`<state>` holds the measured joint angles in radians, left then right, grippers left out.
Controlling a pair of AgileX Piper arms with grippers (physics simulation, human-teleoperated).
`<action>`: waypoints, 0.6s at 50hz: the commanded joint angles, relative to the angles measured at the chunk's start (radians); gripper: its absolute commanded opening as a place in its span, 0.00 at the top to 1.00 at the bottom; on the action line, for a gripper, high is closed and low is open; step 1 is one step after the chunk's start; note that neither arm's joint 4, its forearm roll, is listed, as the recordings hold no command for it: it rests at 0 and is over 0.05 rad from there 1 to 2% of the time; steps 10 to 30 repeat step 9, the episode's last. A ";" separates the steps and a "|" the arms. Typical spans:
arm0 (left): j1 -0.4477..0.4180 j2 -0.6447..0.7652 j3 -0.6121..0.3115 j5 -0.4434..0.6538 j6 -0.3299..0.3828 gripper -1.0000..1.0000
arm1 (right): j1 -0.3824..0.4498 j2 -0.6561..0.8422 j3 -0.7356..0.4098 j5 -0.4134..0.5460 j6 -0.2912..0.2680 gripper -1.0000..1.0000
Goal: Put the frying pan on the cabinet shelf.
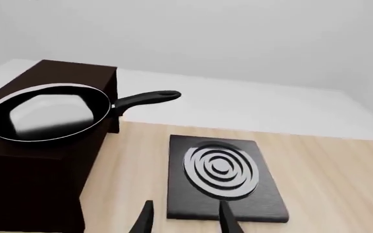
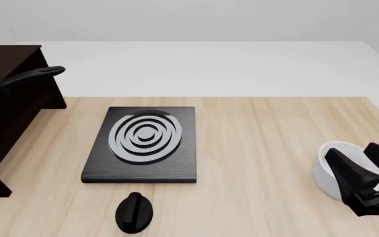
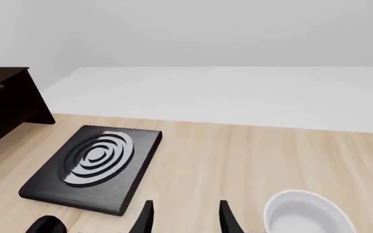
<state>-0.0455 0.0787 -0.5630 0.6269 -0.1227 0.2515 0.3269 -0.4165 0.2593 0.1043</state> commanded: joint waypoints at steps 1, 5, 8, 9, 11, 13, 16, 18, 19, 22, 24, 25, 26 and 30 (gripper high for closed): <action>0.009 -0.061 -0.045 0.126 0.043 0.00 | 0.001 -0.024 0.024 -0.001 -0.022 0.00; 0.023 -0.057 -0.075 0.142 0.042 0.00 | -0.017 -0.049 0.033 0.010 0.005 0.00; 0.035 -0.049 -0.121 0.166 0.045 0.00 | -0.033 -0.054 0.019 0.016 -0.025 0.00; 0.036 -0.048 -0.126 0.169 0.045 0.00 | -0.034 -0.051 0.018 0.017 -0.027 0.00; 0.036 -0.048 -0.126 0.169 0.045 0.00 | -0.034 -0.051 0.018 0.017 -0.027 0.00; 0.036 -0.048 -0.126 0.169 0.045 0.00 | -0.034 -0.051 0.018 0.017 -0.027 0.00; 0.036 -0.048 -0.126 0.169 0.045 0.00 | -0.034 -0.051 0.018 0.017 -0.027 0.00; 0.036 -0.048 -0.126 0.169 0.045 0.00 | -0.034 -0.051 0.018 0.017 -0.027 0.00; 0.036 -0.048 -0.126 0.169 0.045 0.00 | -0.034 -0.051 0.018 0.017 -0.027 0.00; 0.036 -0.048 -0.126 0.169 0.045 0.00 | -0.034 -0.051 0.018 0.017 -0.027 0.00; 0.036 -0.048 -0.126 0.169 0.045 0.00 | -0.034 -0.051 0.018 0.017 -0.027 0.00; 0.036 -0.048 -0.126 0.169 0.045 0.00 | -0.034 -0.051 0.018 0.017 -0.027 0.00; 0.036 -0.048 -0.126 0.169 0.045 0.00 | -0.034 -0.051 0.018 0.017 -0.027 0.00; 0.036 -0.048 -0.126 0.169 0.045 0.00 | -0.034 -0.051 0.018 0.017 -0.027 0.00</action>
